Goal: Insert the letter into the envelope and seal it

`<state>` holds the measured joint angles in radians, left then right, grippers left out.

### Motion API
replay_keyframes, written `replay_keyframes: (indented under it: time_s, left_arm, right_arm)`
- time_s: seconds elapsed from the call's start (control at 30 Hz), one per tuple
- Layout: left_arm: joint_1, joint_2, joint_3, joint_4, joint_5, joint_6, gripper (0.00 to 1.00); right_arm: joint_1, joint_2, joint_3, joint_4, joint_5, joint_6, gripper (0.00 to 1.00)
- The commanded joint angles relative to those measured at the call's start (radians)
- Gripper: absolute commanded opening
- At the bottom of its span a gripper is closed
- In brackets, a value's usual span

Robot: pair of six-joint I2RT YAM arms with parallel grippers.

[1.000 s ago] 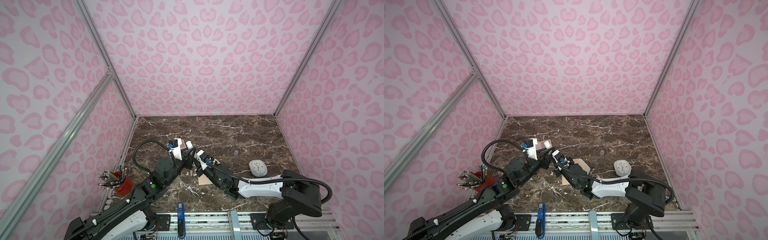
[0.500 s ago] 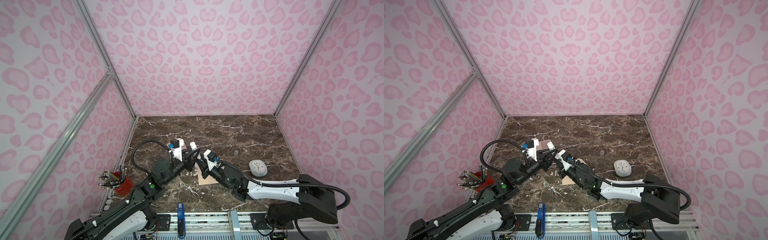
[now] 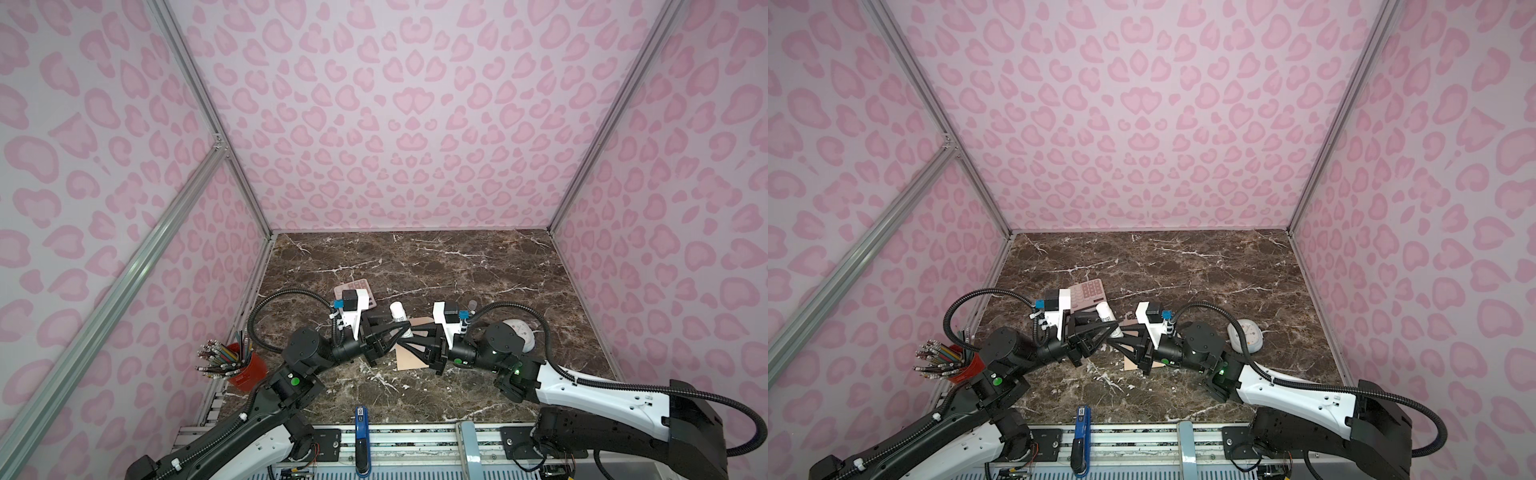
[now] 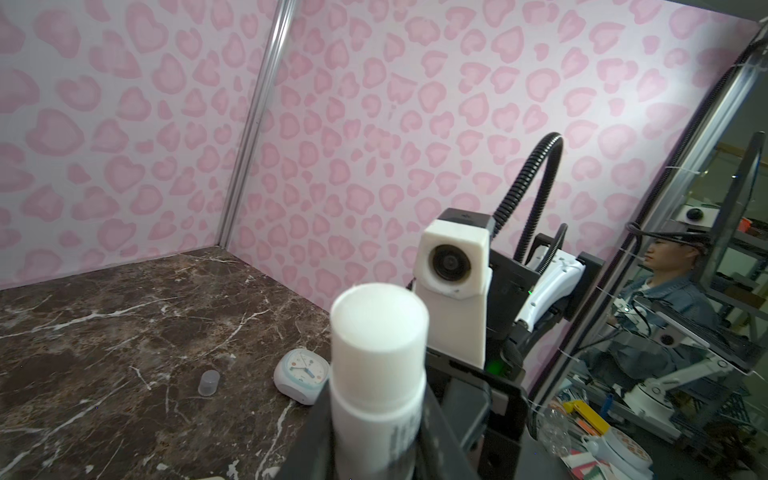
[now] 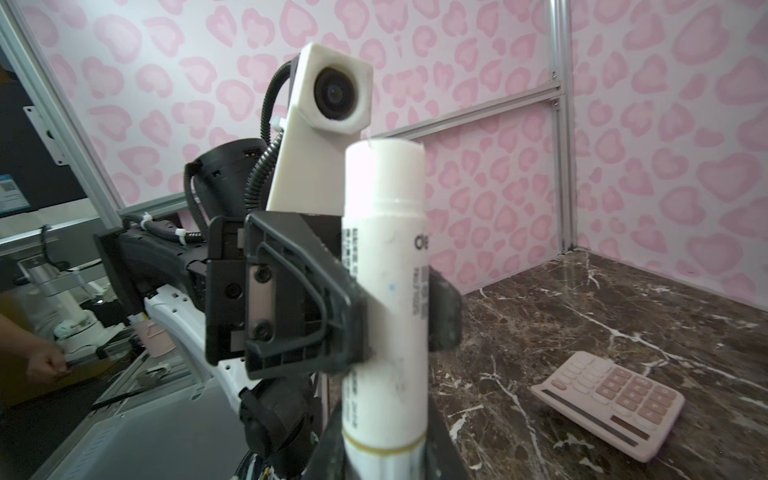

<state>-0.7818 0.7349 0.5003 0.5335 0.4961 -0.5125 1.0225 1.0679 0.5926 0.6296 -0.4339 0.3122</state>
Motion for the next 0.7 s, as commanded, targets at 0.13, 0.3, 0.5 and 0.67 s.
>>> replay_keyframes:
  time_s: [0.13,0.3,0.5,0.67]
  left_arm:
    - [-0.005,0.020,0.016,-0.085,0.159,-0.018,0.04]
    - [-0.006,0.024,0.022,-0.079,0.076,-0.014,0.04]
    - [-0.004,0.004,0.021,-0.129,-0.299,-0.033,0.04]
    - [-0.001,-0.024,-0.009,-0.128,-0.536,-0.049,0.04]
  right_arm:
    - [-0.025,-0.052,0.007,-0.007,-0.037,-0.003,0.18]
    - [-0.025,-0.057,-0.005,-0.082,0.040,-0.080,0.37]
    - [0.006,-0.054,-0.115,-0.011,0.228,-0.217,0.51]
    - [0.053,0.002,-0.203,0.145,0.414,-0.301,0.52]
